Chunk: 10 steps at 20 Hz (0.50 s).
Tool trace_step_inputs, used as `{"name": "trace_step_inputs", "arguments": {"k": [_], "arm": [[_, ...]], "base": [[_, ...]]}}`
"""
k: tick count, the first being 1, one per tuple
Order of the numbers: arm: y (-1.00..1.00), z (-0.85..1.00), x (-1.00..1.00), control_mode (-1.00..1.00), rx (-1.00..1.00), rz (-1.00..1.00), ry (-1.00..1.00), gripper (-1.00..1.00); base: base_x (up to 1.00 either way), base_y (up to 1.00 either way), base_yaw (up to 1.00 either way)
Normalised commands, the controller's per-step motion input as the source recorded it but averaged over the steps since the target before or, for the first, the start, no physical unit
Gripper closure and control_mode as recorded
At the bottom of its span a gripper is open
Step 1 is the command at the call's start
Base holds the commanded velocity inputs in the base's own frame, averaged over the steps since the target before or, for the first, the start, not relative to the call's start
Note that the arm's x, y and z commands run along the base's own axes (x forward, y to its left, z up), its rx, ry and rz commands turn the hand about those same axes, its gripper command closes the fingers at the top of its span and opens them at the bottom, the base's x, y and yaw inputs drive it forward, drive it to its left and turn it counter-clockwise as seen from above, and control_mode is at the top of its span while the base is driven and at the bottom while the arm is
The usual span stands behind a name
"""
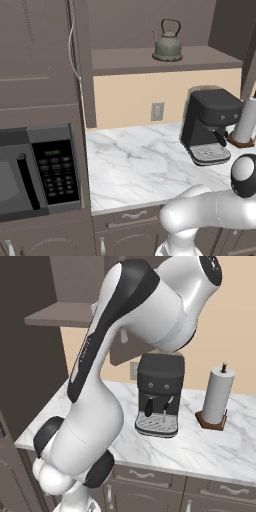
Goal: Open the cabinet, pick the kettle from the cabinet, and place it in the sink.
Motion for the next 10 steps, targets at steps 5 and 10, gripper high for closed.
{"name": "trace_step_inputs", "arguments": {"k": [5, 10], "arm": [[0.21, -0.50, -0.15, -1.00, -0.06, -0.30, 0.00, -1.00], [0.01, -0.46, -0.03, -1.00, -0.20, -0.46, 0.00, -1.00]], "base": [[0.00, 0.00, 0.00], [0.00, 0.00, 0.00]]}}
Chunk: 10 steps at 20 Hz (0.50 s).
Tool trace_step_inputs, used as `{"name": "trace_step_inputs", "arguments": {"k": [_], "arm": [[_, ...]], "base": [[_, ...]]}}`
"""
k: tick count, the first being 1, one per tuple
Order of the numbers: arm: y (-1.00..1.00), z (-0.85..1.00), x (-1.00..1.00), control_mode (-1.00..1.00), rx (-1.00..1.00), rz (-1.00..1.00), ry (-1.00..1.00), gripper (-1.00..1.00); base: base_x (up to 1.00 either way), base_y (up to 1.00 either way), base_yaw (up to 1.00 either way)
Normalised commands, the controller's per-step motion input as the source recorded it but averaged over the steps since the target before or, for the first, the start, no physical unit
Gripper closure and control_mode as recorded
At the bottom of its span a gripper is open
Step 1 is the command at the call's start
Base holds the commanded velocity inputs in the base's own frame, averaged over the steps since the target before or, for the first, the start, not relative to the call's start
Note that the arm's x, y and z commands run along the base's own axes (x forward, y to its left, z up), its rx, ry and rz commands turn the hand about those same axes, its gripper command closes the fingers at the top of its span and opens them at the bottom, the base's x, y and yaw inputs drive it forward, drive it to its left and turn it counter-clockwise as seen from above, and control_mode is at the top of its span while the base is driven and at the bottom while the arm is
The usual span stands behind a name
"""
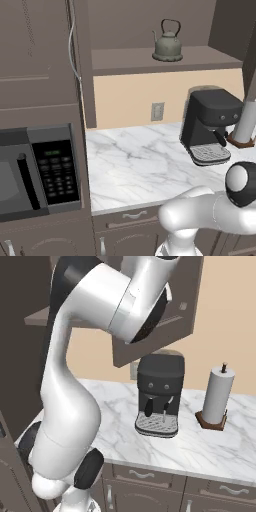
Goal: Open the cabinet, pick the kettle from the cabinet, and place it in the sink.
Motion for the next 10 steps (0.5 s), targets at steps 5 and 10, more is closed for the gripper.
{"name": "trace_step_inputs", "arguments": {"k": [5, 10], "arm": [[0.01, -0.33, -0.14, -1.00, -0.13, -0.52, 0.04, -1.00], [0.11, -0.27, -0.01, -1.00, -0.05, -0.60, 0.09, -1.00]], "base": [[0.00, 0.00, 0.00], [0.00, 0.00, 0.00]]}}
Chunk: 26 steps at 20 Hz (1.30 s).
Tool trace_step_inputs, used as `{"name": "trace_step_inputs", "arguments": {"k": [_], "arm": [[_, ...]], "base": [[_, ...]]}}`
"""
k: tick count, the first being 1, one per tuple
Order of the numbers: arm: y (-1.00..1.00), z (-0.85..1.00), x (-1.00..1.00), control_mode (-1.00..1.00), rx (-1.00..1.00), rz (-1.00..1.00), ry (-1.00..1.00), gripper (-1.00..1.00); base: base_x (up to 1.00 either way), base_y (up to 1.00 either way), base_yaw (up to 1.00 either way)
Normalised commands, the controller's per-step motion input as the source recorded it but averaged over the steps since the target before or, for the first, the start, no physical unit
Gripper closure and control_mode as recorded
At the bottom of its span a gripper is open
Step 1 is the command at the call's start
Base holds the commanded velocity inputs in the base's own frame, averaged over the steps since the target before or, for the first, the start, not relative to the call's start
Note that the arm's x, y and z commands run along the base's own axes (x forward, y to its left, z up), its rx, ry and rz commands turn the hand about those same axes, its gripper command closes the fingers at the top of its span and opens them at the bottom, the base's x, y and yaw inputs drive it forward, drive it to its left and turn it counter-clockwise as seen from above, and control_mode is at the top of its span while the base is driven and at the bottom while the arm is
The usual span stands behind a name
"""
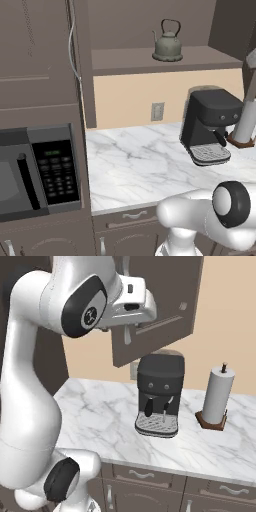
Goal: Open the cabinet, pick the kettle from the cabinet, and place it in the sink.
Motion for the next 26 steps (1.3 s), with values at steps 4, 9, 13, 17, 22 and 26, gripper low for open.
{"name": "trace_step_inputs", "arguments": {"k": [4, 9, 13, 17, 22, 26], "arm": [[0.21, -0.11, -0.22, -1.00, 0.01, -0.59, 0.00, -1.00], [0.34, -0.02, -0.32, -1.00, 0.08, -0.42, -0.05, -1.00], [0.43, -0.04, -0.18, -1.00, 0.14, -0.33, -0.12, -1.00], [0.38, -0.02, 0.02, -1.00, 0.25, -0.39, -0.10, -1.00], [0.36, 0.00, 0.11, -1.00, 0.25, -0.39, -0.15, -1.00], [0.31, -0.05, 0.39, -1.00, 0.19, -0.28, -0.29, -1.00]], "base": [[0.00, 0.00, 0.00], [0.00, 0.00, 0.00], [0.00, 0.00, 0.00], [0.00, 0.00, 0.00], [0.00, 0.00, 0.00], [0.00, 0.00, 0.00]]}}
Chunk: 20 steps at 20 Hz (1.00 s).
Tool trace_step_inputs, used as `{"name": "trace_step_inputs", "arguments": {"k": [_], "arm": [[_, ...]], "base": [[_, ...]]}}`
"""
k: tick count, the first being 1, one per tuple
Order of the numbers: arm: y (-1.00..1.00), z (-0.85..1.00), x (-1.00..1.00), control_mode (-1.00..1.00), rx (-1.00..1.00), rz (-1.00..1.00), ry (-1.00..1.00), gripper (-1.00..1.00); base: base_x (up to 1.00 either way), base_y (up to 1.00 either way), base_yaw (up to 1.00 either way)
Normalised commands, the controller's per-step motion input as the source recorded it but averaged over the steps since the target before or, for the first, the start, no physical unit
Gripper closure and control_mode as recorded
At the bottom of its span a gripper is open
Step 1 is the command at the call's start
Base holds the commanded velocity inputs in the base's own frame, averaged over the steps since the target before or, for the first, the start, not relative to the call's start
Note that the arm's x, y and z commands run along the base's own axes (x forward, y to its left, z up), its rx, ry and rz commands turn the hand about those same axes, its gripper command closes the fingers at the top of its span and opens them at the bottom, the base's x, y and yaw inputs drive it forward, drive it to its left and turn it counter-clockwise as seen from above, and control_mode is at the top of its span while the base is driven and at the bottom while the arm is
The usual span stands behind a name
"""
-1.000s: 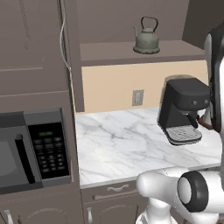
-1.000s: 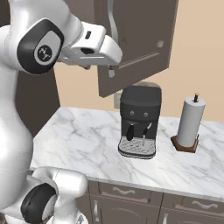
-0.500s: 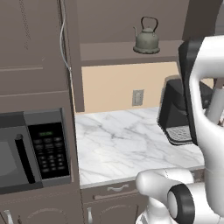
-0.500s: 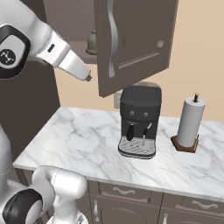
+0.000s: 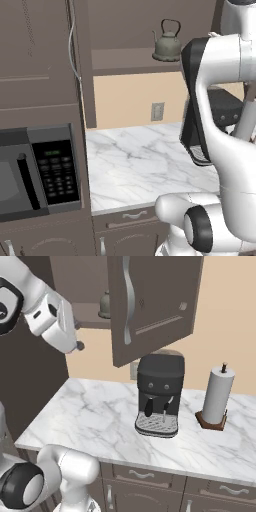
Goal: Open the cabinet, pick the kettle from the cabinet, and place it in the sink.
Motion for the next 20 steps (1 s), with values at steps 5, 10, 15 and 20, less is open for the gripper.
{"name": "trace_step_inputs", "arguments": {"k": [5, 10, 15, 20], "arm": [[0.16, -0.15, 0.46, -1.00, 0.16, -0.32, -0.35, -1.00], [0.03, -0.26, 0.44, -1.00, 0.04, -0.32, -0.46, -1.00], [-0.03, -0.14, 0.41, -1.00, 0.00, -0.27, -0.43, -1.00], [-0.13, 0.00, 0.39, -1.00, 0.00, -0.32, -0.10, -1.00]], "base": [[0.00, 0.00, 0.00], [0.00, 0.00, 0.00], [0.00, 0.00, 0.00], [0.00, 0.00, 0.00]]}}
